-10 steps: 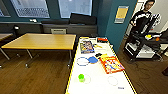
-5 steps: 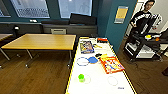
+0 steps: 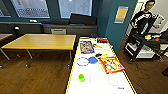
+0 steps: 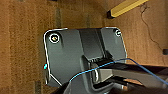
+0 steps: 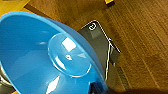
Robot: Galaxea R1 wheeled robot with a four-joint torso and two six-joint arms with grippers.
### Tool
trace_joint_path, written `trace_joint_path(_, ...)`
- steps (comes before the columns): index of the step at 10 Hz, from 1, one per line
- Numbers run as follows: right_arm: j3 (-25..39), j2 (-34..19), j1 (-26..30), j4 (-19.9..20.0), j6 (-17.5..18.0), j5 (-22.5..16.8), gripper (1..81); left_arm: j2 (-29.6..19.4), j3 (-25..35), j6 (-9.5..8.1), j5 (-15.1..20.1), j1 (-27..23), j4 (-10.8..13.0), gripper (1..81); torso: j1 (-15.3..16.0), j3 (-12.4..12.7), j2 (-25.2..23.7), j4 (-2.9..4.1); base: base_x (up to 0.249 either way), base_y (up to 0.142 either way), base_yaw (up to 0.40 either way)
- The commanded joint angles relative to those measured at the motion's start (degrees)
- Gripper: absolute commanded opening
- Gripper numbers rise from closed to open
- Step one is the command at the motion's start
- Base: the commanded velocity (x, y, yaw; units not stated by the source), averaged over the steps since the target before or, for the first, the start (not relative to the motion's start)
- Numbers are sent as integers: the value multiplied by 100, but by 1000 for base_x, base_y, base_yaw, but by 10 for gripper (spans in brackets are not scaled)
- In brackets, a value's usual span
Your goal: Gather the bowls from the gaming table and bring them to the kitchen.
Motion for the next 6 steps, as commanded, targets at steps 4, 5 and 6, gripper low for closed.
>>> trace_joint_path(4,-866,804,377,-364,-54,-852,10,-2133,2792,-230,433,-1903,-173,811,-2,0,0,0,0,0,0)
trace_joint_path(5,-901,857,465,-364,-54,-923,10,-2212,2907,-230,697,-2307,-331,811,-2,0,0,0,0,0,0)
trace_joint_path(6,-893,883,553,-364,-63,-966,10,-2204,2924,-230,1143,-2773,-532,811,-2,0,0,0,0,0,0)
